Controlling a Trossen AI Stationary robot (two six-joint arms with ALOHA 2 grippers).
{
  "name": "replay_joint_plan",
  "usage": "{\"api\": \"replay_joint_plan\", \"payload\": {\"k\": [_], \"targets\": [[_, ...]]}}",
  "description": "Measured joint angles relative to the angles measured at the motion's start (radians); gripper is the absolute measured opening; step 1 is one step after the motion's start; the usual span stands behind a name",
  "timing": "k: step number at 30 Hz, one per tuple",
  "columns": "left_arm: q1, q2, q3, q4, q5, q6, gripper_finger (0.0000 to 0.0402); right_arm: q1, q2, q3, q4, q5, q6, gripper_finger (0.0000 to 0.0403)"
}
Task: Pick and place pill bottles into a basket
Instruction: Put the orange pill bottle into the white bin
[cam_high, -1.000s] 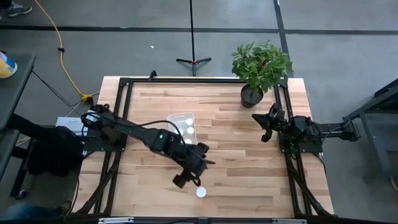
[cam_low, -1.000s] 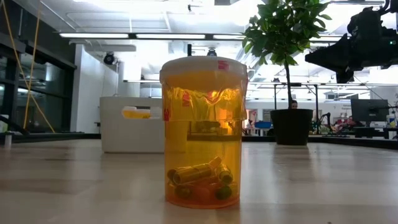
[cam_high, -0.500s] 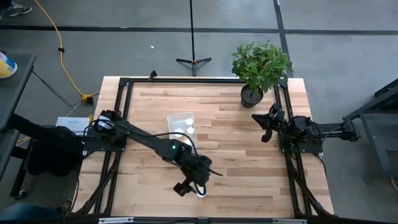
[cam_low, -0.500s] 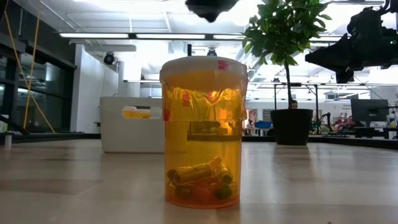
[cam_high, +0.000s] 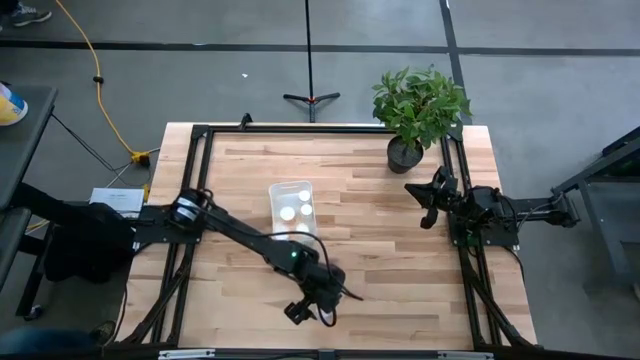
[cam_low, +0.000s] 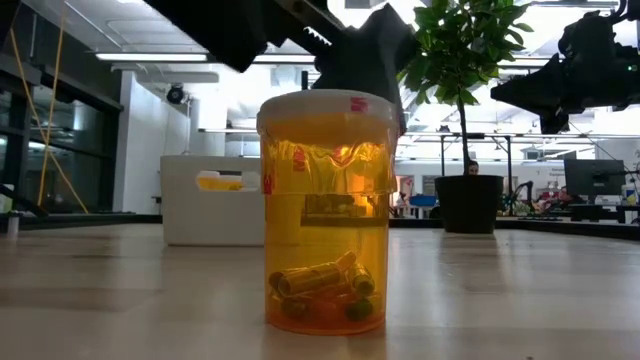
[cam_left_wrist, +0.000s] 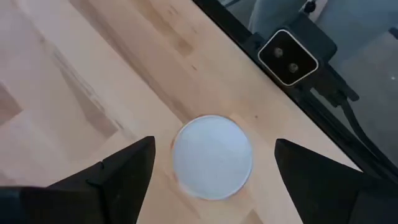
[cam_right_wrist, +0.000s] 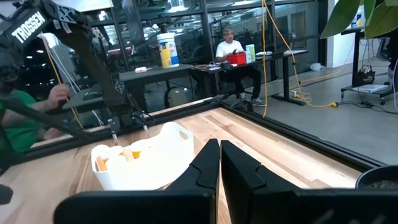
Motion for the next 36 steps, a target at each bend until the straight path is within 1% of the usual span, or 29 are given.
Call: {"api": "replay_joint_plan", "payload": {"k": [4, 7, 10, 17, 20, 30, 33, 36], "targets": [[-0.007, 0.034, 0.000, 0.020, -0.005, 0.000, 0.0359, 0.000, 0.000, 0.000, 0.000, 0.000, -0.004, 0.0007], [-0.012, 0.053, 0.000, 0.065, 0.001, 0.002, 0.0358, 0.000, 0.000, 0.000, 0.000, 0.000, -0.006, 0.0007], [-0.014, 0.068, 0.001, 0.067, 0.000, 0.019, 0.0358, 0.000, 0.000, 0.000, 0.000, 0.000, -0.006, 0.0007], [-0.011, 0.070, 0.001, 0.079, -0.034, 0.033, 0.0356, 0.000, 0.000, 0.000, 0.000, 0.000, -0.006, 0.0007], [-0.011, 0.070, 0.001, 0.086, -0.035, 0.034, 0.0340, 0.000, 0.000, 0.000, 0.000, 0.000, -0.006, 0.0007], [-0.011, 0.068, 0.001, 0.057, -0.035, 0.033, 0.0244, 0.000, 0.000, 0.000, 0.000, 0.000, -0.006, 0.0007], [-0.010, 0.067, 0.001, 0.047, -0.036, 0.032, 0.0243, 0.000, 0.000, 0.000, 0.000, 0.000, -0.007, 0.0007], [-0.011, 0.066, 0.001, 0.043, -0.059, 0.030, 0.0246, 0.000, 0.000, 0.000, 0.000, 0.000, -0.007, 0.0007]]}}
